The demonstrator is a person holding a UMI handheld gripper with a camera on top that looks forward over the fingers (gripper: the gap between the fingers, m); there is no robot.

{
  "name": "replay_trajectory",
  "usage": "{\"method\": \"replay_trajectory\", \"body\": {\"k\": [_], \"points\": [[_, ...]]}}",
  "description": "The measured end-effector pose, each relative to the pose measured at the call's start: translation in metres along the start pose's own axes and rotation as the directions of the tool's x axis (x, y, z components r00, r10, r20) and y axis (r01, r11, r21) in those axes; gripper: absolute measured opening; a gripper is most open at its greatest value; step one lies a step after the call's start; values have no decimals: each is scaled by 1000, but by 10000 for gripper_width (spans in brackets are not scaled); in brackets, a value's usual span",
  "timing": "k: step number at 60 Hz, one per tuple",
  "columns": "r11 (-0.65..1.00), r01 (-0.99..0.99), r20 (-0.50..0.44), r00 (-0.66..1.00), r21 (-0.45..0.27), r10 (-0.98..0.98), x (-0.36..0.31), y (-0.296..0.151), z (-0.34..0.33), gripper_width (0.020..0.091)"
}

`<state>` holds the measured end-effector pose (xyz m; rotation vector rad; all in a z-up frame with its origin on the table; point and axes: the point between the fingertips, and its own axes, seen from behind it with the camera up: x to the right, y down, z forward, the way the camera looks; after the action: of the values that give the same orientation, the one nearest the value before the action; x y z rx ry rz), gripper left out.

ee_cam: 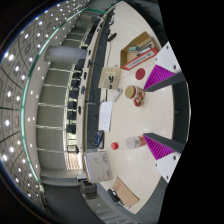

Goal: Pour water

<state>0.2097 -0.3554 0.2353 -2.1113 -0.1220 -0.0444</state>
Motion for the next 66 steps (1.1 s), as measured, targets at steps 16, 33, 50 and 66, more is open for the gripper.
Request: {"method": "replay_trajectory", "body": {"k": [16, 33, 50, 66], "points": [[999, 22, 82, 996, -36, -19, -54, 19, 30, 858], [1000, 0, 127, 992, -8, 1, -131, 39, 114, 860], [990, -62, 81, 995, 129, 52, -153, 27, 219, 857], [967, -54, 40, 998, 251, 45, -156, 13, 263, 531]]}}
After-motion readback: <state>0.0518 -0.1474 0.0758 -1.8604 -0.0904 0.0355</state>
